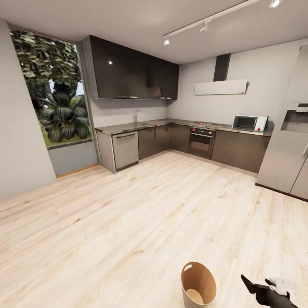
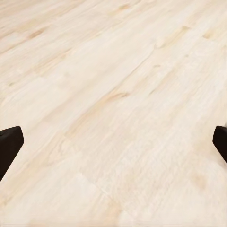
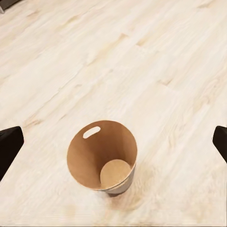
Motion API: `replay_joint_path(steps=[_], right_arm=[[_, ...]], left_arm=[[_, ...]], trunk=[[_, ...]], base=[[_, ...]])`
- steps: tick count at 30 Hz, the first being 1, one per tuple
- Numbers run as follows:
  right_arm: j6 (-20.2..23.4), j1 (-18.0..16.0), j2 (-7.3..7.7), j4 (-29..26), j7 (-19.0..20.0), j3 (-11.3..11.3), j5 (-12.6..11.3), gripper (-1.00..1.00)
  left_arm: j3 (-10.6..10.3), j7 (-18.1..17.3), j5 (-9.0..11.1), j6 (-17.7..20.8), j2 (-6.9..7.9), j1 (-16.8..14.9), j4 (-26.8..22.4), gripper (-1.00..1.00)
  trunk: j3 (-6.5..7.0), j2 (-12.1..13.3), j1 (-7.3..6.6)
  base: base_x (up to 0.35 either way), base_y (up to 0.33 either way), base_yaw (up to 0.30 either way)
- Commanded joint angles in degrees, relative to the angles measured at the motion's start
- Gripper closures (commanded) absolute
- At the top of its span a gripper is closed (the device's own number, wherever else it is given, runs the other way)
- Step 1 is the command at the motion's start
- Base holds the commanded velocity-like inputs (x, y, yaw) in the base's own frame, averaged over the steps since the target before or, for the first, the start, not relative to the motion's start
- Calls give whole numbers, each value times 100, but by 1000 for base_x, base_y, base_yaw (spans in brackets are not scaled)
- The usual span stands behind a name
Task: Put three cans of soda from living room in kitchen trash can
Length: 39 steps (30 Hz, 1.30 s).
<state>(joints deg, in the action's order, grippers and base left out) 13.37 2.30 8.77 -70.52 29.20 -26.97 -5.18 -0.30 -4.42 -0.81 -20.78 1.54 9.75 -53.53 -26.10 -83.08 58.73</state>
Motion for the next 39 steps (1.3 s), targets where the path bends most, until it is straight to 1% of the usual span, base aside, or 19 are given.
replay_joint_path(steps=[1, 2, 3, 4, 7, 8, 9, 10, 13, 14, 15, 16, 18, 25, 28, 29, 31, 34, 39], right_arm=[[346, -224, 73, 8, 0, 0, 125, -100], [1635, -1110, 269, 93, -1, 4, 645, -100], [1923, -1325, 298, 147, -1, 5, 779, -100], [2442, -1761, 340, 316, 2, 21, 1063, -100], [3070, -2428, 380, 771, 1, 160, 1546, -100], [3363, -2890, 395, 1225, -2, 288, 1883, -100], [3469, -3133, 404, 1488, -7, 339, 2051, -100], [3625, -3636, 437, 2056, -36, 413, 2383, -100], [3756, -4368, 564, 2948, -114, 473, 2820, -100], [3805, -4784, 665, 3516, -168, 495, 3025, -100], [3864, -5467, 849, 4541, -349, 527, 3280, -100], [3871, -5601, 884, 4752, -441, 533, 3322, -100], [3876, -5686, 905, 4890, -524, 537, 3349, -100], [3893, -5821, 924, 5106, -724, 553, 3407, -100], [3919, -5832, 918, 5119, -1080, 550, 3400, -100], [3976, -5837, 906, 5115, -1297, 548, 3383, -100], [4152, -5848, 881, 5084, -1545, 536, 3362, -100], [4232, -5854, 848, 5066, -1628, 531, 3351, -100], [4299, -5875, 718, 5055, -1730, 522, 3343, -100]], left_arm=[[1, 0, 0, 1, -3, 0, 10, -100], [3, 2, 3, 4, -7, 0, 36, -100], [3, 2, 5, 5, -7, 0, 39, -100], [3, 0, 7, 8, -6, 0, 45, -100], [3, -1, 7, 10, -7, 0, 49, -100], [3, 0, 8, 11, -9, 0, 51, -100], [3, 1, 9, 11, -10, 0, 51, -100], [3, 1, 10, 12, -11, 0, 52, -100], [3, 2, 6, 12, -12, 0, 53, -100], [2, 2, 6, 12, -12, 0, 53, -100], [-10, -1, 7, 12, -13, 0, 53, -100], [-18, -3, 6, 12, -10, 0, 54, -100], [-23, -4, 5, 12, -9, 0, 54, -100], [-26, -6, -10, 20, 0, 0, 61, -100], [-30, -6, -13, 21, 3, -2, 67, -100], [-30, -6, -14, 21, 3, -4, 72, -100], [-31, -6, -16, 21, 0, -7, 80, -100], [-31, -6, -20, 21, -1, -8, 80, -100], [-32, -6, -23, 21, 1, -6, 84, -100]], trunk=[[-1, 0, 0], [-1, 0, 0], [-1, 0, 0], [-1, 0, 0], [-1, 0, 0], [-1, 0, 0], [-1, 0, 0], [-1, 0, 0], [-1, 0, 0], [-1, 0, 0], [-1, 0, 0], [-19, -40, 22], [-55, -121, 66], [-180, -401, 220], [-234, -522, 285], [-252, -562, 307], [-288, -642, 351], [-342, -762, 417], [-432, -963, 527]], base=[[2, 0, 0], [0, 0, 0], [0, 0, 0], [0, 0, 0], [0, 0, 0], [0, 0, 0], [0, 0, 0], [0, 0, 0], [0, 0, 0], [0, 0, 0], [0, 0, 0], [0, 0, 0], [0, 0, 0], [0, 0, 0], [0, 0, 0], [0, 0, 0], [0, 0, 0], [0, 0, 0], [0, 0, 0]])
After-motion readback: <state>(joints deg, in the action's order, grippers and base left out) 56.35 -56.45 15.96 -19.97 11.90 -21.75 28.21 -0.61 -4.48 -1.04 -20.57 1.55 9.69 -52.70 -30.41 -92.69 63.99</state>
